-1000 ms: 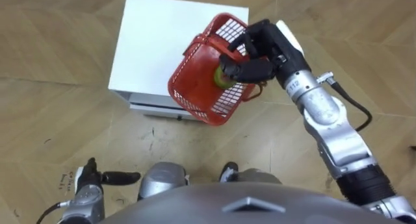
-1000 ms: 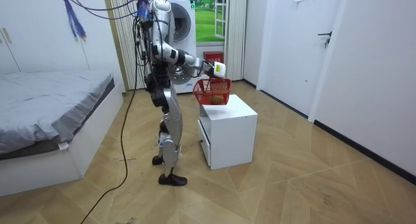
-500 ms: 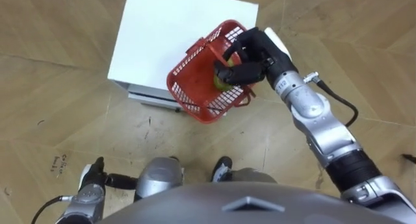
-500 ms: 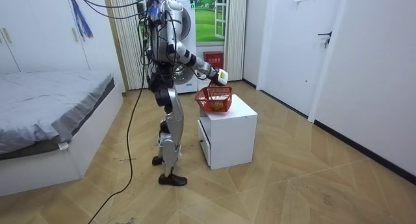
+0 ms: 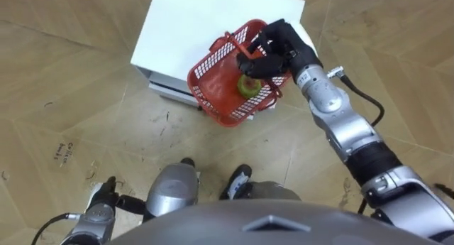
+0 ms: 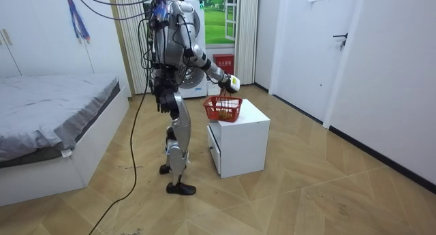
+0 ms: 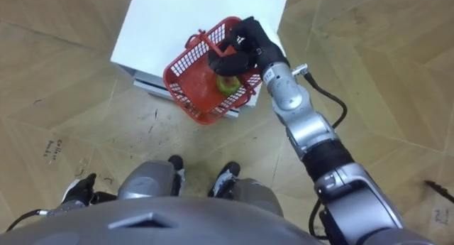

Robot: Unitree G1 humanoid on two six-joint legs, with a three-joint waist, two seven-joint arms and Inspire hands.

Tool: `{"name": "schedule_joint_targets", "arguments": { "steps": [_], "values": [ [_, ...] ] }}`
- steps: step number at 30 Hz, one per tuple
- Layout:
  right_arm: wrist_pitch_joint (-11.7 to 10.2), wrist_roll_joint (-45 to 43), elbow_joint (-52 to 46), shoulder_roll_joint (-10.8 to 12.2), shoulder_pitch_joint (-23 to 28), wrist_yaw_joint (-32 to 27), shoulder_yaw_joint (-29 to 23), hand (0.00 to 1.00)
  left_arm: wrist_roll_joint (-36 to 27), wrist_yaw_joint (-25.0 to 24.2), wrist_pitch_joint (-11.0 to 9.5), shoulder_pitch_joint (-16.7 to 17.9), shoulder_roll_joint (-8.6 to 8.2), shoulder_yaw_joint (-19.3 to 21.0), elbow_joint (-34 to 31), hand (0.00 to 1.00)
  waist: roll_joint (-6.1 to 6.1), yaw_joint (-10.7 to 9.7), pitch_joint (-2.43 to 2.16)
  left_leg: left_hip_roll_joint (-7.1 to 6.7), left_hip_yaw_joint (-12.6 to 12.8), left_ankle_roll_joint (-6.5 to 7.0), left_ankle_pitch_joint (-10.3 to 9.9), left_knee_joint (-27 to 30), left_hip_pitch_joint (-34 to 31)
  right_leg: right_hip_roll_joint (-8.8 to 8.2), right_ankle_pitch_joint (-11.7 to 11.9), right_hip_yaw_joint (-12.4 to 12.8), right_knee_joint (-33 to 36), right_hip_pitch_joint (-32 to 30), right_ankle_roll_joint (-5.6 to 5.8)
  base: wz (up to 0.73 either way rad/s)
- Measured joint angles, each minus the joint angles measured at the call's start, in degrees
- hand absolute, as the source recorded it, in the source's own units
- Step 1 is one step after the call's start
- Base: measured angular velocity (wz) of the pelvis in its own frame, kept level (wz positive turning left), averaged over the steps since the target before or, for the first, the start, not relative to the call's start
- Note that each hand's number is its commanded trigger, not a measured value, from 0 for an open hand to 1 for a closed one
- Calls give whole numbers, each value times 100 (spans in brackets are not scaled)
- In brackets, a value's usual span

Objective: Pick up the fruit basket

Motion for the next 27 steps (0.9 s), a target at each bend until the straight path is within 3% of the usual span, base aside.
{"name": "schedule_joint_targets", "arguments": {
  "steps": [10, 21, 27],
  "values": [
    [0, 8, 99, -25, -194, -397, -10, 0, -2, 4, 112, -7, 6, -14, -50, 0, 15, 113, 9, -6, -53, 1, 0, 120, -216, -46, 2, -177, 9, -104, -2, 10],
    [-1, 32, 113, -23, -197, -465, -4, 0, -4, 129, 121, -83, 6, -16, -46, 0, 25, 115, 9, 5, 59, 3, 2, 126, -190, -55, 3, -145, 8, -101, 0, -2],
    [7, 62, 142, -19, -164, -450, 5, 0, -2, 131, 224, -83, 6, -14, -49, 0, 47, 118, 4, 2, 59, 13, 8, 129, -192, -60, 5, -156, 21, -97, 2, 0]
  ]
}}
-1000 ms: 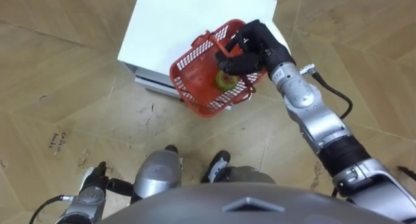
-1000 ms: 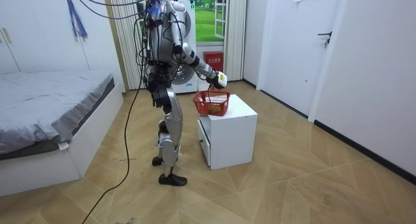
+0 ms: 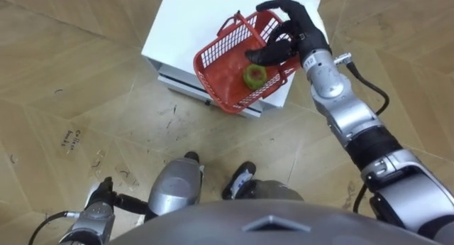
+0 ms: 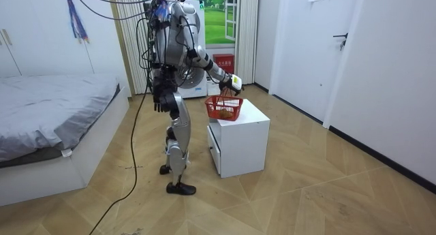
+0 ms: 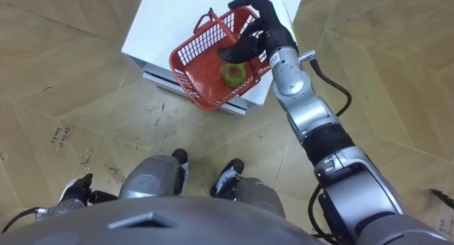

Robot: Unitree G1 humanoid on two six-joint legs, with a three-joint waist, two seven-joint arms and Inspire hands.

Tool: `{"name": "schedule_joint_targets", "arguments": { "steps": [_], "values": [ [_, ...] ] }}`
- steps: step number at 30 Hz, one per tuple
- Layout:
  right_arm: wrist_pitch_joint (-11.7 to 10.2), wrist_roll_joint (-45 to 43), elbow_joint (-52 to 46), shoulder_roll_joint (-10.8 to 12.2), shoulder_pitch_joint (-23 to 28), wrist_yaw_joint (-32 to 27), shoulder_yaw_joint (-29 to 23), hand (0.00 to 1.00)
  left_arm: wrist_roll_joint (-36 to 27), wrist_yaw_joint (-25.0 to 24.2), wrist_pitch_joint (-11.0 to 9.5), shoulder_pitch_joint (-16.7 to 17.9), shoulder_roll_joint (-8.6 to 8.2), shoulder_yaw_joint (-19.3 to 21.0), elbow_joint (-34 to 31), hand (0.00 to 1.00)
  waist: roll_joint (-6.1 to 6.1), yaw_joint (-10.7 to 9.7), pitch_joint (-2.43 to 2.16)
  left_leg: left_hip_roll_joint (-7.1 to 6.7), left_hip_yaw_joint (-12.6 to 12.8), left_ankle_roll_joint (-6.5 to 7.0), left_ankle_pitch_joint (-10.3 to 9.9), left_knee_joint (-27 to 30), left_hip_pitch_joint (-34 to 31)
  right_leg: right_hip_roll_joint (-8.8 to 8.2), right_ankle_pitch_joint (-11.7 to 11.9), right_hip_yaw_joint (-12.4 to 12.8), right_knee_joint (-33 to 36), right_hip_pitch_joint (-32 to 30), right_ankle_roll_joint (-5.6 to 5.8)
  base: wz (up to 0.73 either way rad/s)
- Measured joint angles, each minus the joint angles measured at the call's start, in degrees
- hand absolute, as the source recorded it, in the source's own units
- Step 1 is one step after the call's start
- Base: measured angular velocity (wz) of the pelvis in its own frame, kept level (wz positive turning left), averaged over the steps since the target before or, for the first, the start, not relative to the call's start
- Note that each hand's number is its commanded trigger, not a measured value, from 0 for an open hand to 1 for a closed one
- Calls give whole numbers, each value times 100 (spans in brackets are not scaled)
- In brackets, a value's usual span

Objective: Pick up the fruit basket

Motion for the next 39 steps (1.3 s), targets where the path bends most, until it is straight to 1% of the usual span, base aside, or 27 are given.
{"name": "schedule_joint_targets", "arguments": {
  "steps": [8, 11, 16, 19, 20, 21, 23, 25, 27, 28, 30, 31, 32, 33, 34, 35, 36, 37, 38, 39],
  "values": [
    [6, -8, 126, 1, 39, 23, 1, 0, -3, 97, 2, -1, 1, 5, -5, 0, 14, 1, -7, -1, 3, 1, 1, 1, 10, 0, 1, 11, 0, 2, 1, 0],
    [6, -149, 56, 10, 80, 29, -5, 0, 28, 95, 13, 0, -19, 29, -13, 0, 24, 7, -13, 5, 90, 1, 1, -10, 58, -2, 5, 78, 0, 7, 8, -11],
    [12, -363, -526, -46, 455, 31, -16, 0, 26, 99, 35, 2, -37, 182, -145, 0, 49, -14, -28, 10, 205, 2, 1, -39, 179, 1, 23, 206, 1, 58, 24, -13],
    [11, -563, -970, -84, 766, 62, -51, 0, 24, 98, 6, 5, -67, 283, -159, 0, 97, -35, -51, 14, 336, 2, 1, -101, 380, -3, 31, 301, -8, 191, 38, -12],
    [10, -657, -1137, -90, 889, 75, -85, 0, 23, 98, -11, 19, -69, 281, -159, 0, 125, -76, -92, 5, 342, 32, 19, -193, 447, -8, 33, 315, -7, 215, 42, -12],
    [-1, -729, -1289, -91, 996, 110, -133, 0, 20, 98, -24, 25, -70, 281, -162, 0, 141, -119, -103, 0, 374, 58, 34, -281, 530, -10, 37, 354, -6, 239, 49, -9],
    [-2, -765, -1384, -92, 1055, 184, -141, 0, 20, 98, -26, 69, -74, 282, -161, 0, 163, -184, -109, 3, 464, 70, 43, -349, 660, -7, 41, 432, -5, 300, 55, -19],
    [-2, -763, -1446, -94, 1115, 245, -181, 0, 20, 100, -38, 113, -78, 281, -161, 0, 180, -244, -113, 2, 498, 77, 50, -436, 809, -2, 43, 502, 0, 382, 57, -19],
    [-2, -763, -1456, -94, 1145, 261, -235, 0, 21, 101, -102, 133, -78, 283, -112, 0, 181, -315, -114, 6, 544, 77, 51, -520, 925, 4, 43, 544, 3, 464, 57, -15],
    [-1, -744, -1521, -94, 1172, 322, -294, 0, 12, 100, -118, 153, -91, 305, -105, 0, 180, -343, -114, 12, 621, 77, 51, -557, 1007, 12, 46, 594, 3, 493, 62, -21],
    [-1, -736, -1835, -92, 1351, 430, -449, 0, -33, 95, -118, 169, -115, 345, -103, 0, 191, -402, -117, 12, 660, 78, 50, -618, 1092, 27, 50, 674, 2, 533, 69, -17],
    [-3, -738, -2071, -93, 1498, 484, -523, 0, -32, 92, -118, 188, -119, 362, -117, 0, 199, -455, -132, 12, 677, 78, 50, -629, 1118, 35, 54, 697, -11, 550, 76, -9],
    [-5, -771, -2221, -90, 1590, 545, -564, 0, -32, 79, -118, 208, -133, 463, -124, 0, 217, -506, -130, 16, 717, 78, 50, -627, 1163, 65, 58, 720, -27, 580, 82, -10],
    [-5, -788, -2288, -89, 1651, 582, -595, 0, -32, 72, -118, 211, -133, 480, -124, 0, 226, -516, -129, 19, 742, 78, 50, -634, 1201, 80, 59, 739, -30, 597, 82, -16],
    [-5, -836, -2383, -89, 1788, 642, -652, 0, -33, 51, -119, 217, -134, 549, -125, 0, 263, -539, -150, 26, 783, 79, 49, -650, 1242, 86, 59, 783, -30, 611, 83, -19],
    [-5, -905, -2402, -98, 1890, 685, -681, 0, -41, 49, -126, 217, -135, 597, -137, 0, 262, -560, -181, 28, 807, 79, 49, -691, 1303, 85, 59, 826, -28, 632, 83, -21],
    [-4, -972, -2453, -138, 2031, 710, -688, 0, -39, 49, -155, 204, -148, 660, -141, 0, 276, -578, -203, 27, 834, 79, 49, -718, 1332, 84, 59, 850, -27, 632, 83, -15],
    [-1, -992, -2511, -172, 2116, 739, -693, 0, -39, 50, -178, 198, -156, 682, -145, 0, 287, -584, -200, 27, 851, 79, 49, -729, 1360, 86, 59, 857, -27, 633, 83, -18],
    [-1, -1011, -2646, -242, 2272, 816, -697, 0, -35, 50, -235, 202, -160, 684, -135, 0, 309, -592, -187, 27, 901, 79, 50, -763, 1402, 89, 59, 877, -27, 633, 84, -16],
    [-1, -1002, -2698, -266, 2341, 855, -706, 0, -36, 51, -246, 204, -162, 684, -121, 0, 319, -608, -189, 27, 917, 79, 50, -767, 1413, 89, 59, 902, -27, 632, 84, -18]
  ]
}}
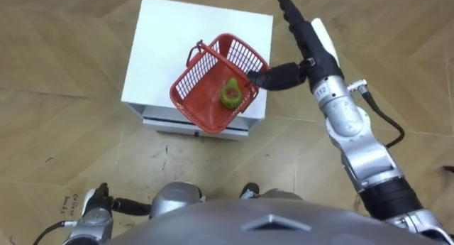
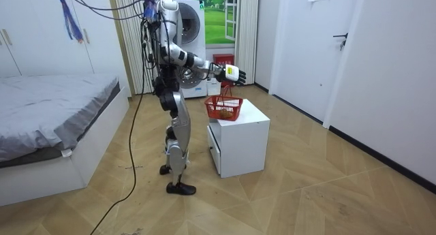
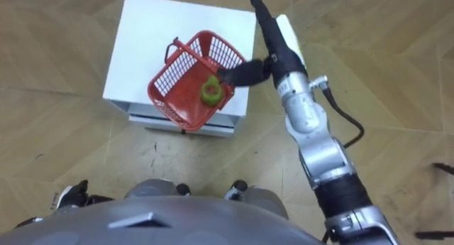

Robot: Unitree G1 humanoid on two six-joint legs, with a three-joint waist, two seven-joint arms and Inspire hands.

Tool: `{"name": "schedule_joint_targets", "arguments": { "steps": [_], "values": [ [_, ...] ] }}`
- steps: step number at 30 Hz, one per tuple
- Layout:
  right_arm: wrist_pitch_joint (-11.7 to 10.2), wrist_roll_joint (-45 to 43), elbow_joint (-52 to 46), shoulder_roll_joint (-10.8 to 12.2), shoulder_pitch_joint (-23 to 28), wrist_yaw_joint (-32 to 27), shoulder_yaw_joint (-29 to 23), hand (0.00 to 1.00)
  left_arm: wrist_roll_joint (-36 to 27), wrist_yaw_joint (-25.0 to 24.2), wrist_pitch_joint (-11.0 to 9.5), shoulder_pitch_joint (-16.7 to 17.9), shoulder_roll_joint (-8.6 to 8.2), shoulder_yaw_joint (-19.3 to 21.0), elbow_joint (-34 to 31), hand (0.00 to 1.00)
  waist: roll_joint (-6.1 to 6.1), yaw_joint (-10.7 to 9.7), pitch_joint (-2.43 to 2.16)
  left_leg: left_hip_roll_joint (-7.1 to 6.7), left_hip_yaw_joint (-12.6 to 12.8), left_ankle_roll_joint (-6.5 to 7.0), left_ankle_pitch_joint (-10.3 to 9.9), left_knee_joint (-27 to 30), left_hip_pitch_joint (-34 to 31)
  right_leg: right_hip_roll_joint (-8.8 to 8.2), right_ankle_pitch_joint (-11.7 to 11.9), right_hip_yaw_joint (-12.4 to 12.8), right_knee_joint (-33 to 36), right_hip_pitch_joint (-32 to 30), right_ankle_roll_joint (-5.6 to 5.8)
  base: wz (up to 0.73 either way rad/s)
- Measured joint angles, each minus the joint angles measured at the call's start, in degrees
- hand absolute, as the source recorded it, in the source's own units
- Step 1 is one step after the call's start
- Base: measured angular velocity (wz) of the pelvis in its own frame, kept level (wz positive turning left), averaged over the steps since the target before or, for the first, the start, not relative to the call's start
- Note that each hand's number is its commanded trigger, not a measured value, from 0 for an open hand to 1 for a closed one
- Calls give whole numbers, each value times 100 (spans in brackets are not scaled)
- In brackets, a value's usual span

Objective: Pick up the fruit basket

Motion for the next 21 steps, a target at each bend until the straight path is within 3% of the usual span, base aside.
{"name": "schedule_joint_targets", "arguments": {
  "steps": [4, 5, 9, 10, 14, 21],
  "values": [
    [-1, 30, -101, -2, 314, 135, -291, 0, 0, 25, -28, 86, -15, -2, 13, 0, 59, -220, 21, 0, 34, 0, 0, -52, 142, 14, -2, 94, -6, 102, 4, -6],
    [-9, 30, -101, 9, 411, 144, -469, 0, -1, 26, -29, 92, -27, 23, 9, 0, 98, -267, 46, 0, 60, 0, 0, -93, 201, 26, 0, 102, -28, 154, 8, -4],
    [-148, -119, 50, 4, 898, 133, -935, 0, -2, 39, -61, 213, -70, 226, -56, 0, 142, -389, -14, 10, 61, -2, -3, -175, 326, 63, 11, 118, -100, 283, 26, -2],
    [-248, -204, 337, 10, 1087, 139, -1045, 0, 16, 54, -68, 297, -78, 258, -164, 0, 143, -411, -15, 17, 101, -3, -3, -216, 388, 69, 11, 149, -103, 314, 26, -18],
    [-220, -545, 1908, 8, 1392, 70, -1259, 0, 72, 123, -155, 489, -126, 357, -383, 0, 167, -426, -23, 21, 179, -5, -4, -325, 581, 110, 15, 208, -191, 478, 38, -8],
    [-212, -981, 4162, 18, 1267, -219, -1430, 0, 78, 271, -153, 516, -205, 389, -364, 0, 232, -496, 6, 22, 182, -14, -14, -379, 702, 138, 5, 234, -196, 586, 52, -2]
  ]
}}
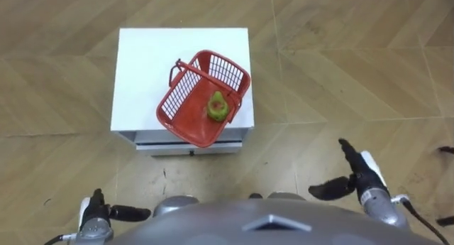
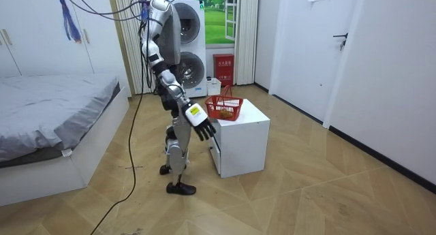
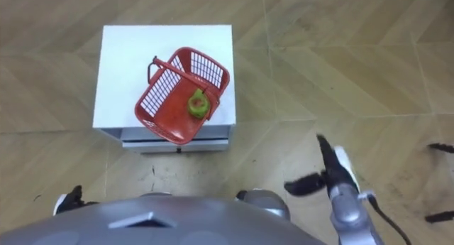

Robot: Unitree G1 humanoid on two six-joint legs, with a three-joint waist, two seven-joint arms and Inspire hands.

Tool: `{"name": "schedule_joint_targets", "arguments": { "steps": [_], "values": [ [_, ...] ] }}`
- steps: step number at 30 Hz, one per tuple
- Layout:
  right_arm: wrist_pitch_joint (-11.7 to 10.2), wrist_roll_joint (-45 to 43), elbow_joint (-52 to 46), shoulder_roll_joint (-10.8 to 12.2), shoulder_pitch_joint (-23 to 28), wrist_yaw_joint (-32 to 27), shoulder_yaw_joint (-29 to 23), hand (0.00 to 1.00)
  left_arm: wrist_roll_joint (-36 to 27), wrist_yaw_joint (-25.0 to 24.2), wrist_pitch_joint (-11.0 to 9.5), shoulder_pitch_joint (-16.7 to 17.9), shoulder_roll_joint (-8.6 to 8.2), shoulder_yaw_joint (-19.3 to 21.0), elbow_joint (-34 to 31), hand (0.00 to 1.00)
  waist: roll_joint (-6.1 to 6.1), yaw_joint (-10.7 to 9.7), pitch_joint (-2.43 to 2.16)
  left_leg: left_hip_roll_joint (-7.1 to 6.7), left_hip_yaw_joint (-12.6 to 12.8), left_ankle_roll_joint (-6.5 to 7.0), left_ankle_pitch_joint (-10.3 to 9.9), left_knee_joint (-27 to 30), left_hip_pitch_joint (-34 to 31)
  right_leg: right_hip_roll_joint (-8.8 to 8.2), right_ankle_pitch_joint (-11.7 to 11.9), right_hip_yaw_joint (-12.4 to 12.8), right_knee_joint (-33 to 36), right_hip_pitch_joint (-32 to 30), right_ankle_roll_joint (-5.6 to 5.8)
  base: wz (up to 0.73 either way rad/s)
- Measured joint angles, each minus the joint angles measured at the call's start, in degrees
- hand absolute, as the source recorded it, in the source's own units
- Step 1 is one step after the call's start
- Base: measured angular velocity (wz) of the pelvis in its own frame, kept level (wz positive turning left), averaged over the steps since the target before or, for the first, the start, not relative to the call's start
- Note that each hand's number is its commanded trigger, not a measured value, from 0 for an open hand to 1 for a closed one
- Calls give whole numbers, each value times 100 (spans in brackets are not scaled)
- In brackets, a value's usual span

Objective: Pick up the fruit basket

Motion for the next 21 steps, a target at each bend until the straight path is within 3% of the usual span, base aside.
{"name": "schedule_joint_targets", "arguments": {
  "steps": [3, 5, 11, 15, 21],
  "values": [
    [149, -208, 645, 16, -141, 1, 1, 0, 62, 3, 64, 55, -20, 56, 26, 0, -8, 2, 9, 0, -12, -1, 0, 4, 60, 3, -9, -7, 2, 61, 1, 3],
    [456, -474, 1041, 124, -213, 87, -8, 0, 276, -5, 269, 147, -33, 52, 28, 0, -7, -22, 15, -2, -86, -13, -22, 13, 151, -2, -51, -78, -5, 193, 15, 15],
    [978, -601, 1909, 345, -495, 516, 113, 0, 638, -129, 662, 218, -138, 43, 107, 0, -5, 2, 29, -28, -263, -22, -35, 7, 299, -27, -138, -164, 3, 390, 39, 14],
    [1164, -617, 2129, 376, -689, 714, 116, 0, 737, -257, 790, 208, -187, 51, 165, 0, -6, 3, 30, -33, -292, -22, -34, 28, 300, -31, -152, -180, 16, 400, 39, 2],
    [1253, -738, 2150, 407, -779, 789, 118, 0, 941, -359, 859, 205, -240, 52, 159, 0, -25, 5, 30, -40, -305, -21, -34, 41, 309, -39, -167, -191, 15, 407, 47, 1]
  ]
}}
